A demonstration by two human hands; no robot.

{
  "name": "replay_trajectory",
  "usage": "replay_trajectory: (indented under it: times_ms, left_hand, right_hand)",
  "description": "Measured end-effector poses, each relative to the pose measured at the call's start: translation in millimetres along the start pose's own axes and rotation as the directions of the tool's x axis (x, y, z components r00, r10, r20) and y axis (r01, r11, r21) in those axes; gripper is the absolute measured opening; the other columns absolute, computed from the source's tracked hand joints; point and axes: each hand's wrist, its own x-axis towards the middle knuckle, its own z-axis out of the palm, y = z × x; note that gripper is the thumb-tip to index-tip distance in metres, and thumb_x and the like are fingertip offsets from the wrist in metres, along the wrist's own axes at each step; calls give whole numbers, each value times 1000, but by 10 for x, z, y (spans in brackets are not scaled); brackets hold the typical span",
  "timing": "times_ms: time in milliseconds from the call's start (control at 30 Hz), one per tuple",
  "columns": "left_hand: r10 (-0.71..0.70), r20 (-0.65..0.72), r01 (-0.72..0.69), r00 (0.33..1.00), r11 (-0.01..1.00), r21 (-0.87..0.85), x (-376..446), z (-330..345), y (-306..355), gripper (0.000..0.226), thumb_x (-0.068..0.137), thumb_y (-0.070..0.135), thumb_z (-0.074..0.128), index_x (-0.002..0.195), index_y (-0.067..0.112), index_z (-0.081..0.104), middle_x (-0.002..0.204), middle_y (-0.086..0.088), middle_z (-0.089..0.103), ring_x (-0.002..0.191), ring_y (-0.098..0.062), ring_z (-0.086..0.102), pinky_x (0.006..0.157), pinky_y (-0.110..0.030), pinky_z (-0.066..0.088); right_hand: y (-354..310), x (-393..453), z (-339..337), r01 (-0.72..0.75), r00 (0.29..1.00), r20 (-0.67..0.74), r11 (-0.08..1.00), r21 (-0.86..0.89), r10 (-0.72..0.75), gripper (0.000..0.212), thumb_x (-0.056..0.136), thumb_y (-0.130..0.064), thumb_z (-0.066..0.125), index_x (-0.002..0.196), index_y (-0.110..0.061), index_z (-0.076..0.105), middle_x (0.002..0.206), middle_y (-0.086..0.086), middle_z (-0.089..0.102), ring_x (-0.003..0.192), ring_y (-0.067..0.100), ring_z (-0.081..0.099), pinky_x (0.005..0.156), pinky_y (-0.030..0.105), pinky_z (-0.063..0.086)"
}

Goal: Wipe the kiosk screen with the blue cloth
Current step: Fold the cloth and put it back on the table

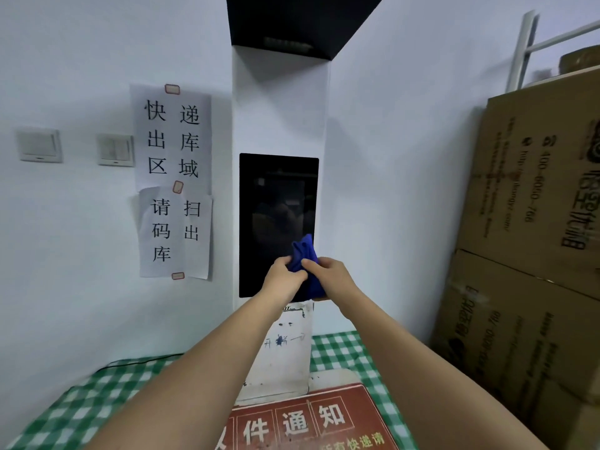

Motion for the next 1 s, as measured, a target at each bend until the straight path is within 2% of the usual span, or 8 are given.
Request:
replay_trajectory:
  times_ms: [133, 300, 367, 467, 533, 667, 800, 1000]
  left_hand:
    - [0, 11, 0, 1000, 1000, -10, -98, 34, 52, 37, 95, 18, 41, 129, 9, 51, 121, -10, 61, 104, -26, 59, 84, -33, 47]
    - [-56, 2, 56, 998, 994, -95, -172, 165, 113, 33, 98, 20, 31, 122, 9, 51, 107, -10, 58, 91, -26, 53, 84, -36, 47]
    - [-95, 27, 98, 995, 984, -147, -201, 236, 157, 29, 97, 18, 30, 115, 11, 51, 93, -7, 55, 86, -25, 50, 76, -33, 45]
    - [-166, 105, 187, 980, 955, -231, -279, 346, 203, 19, 97, 20, 33, 103, 13, 50, 96, -8, 57, 81, -23, 53, 62, -28, 45]
    - [-163, 123, 190, 979, 950, -249, -287, 444, 165, 15, 95, 18, 39, 95, 13, 53, 88, -7, 59, 72, -20, 53, 58, -27, 44]
    - [-143, 103, 166, 984, 948, -270, -240, 691, 35, 12, 93, 11, 47, 87, 9, 57, 86, -9, 60, 75, -25, 55, 65, -30, 45]
    - [-154, 98, 174, 983, 953, -248, -166, 1006, -104, 17, 91, 5, 50, 76, 12, 56, 77, -5, 59, 64, -18, 54, 52, -25, 42]
    - [-203, 75, 215, 976, 946, -243, 80, 1679, -247, 17, 87, 2, 60, 76, 14, 56, 83, -6, 62, 73, -23, 60, 67, -33, 53]
  right_hand:
    - [-38, -179, -53, -23, 996, -87, 999, -38, 19, 27, 96, -36, 50, 94, -14, 64, 98, 8, 68, 90, 25, 65, 69, 32, 57]
    - [15, -266, -276, -93, 981, -183, 982, -163, 62, 13, 92, -15, 43, 83, -11, 53, 91, 10, 58, 77, 25, 51, 60, 30, 42]
    - [27, -292, -375, -118, 976, -202, 979, -169, 82, 11, 90, -13, 43, 87, -12, 53, 94, 11, 59, 80, 25, 53, 63, 31, 39]
    - [97, -338, -506, -129, 970, -223, 980, -149, 94, 16, 92, -18, 48, 103, -10, 57, 106, 11, 64, 97, 30, 61, 74, 37, 48]
    - [180, -358, -599, -120, 966, -245, 983, -143, 82, 14, 94, -18, 50, 103, -10, 57, 106, 10, 64, 97, 30, 61, 76, 36, 49]
    - [358, -394, -850, -122, 968, -222, 992, -18, 115, 7, 96, -15, 49, 100, -14, 56, 98, 5, 63, 84, 21, 59, 75, 33, 49]
    - [655, -350, -1177, -156, 972, -155, 977, 148, 178, 12, 95, -14, 51, 102, -19, 59, 103, 3, 64, 96, 24, 62, 91, 42, 51]
    - [1145, -36, -1712, -155, 976, -136, 981, 113, 170, 11, 96, -16, 52, 101, -18, 61, 107, 4, 66, 102, 26, 62, 92, 40, 51]
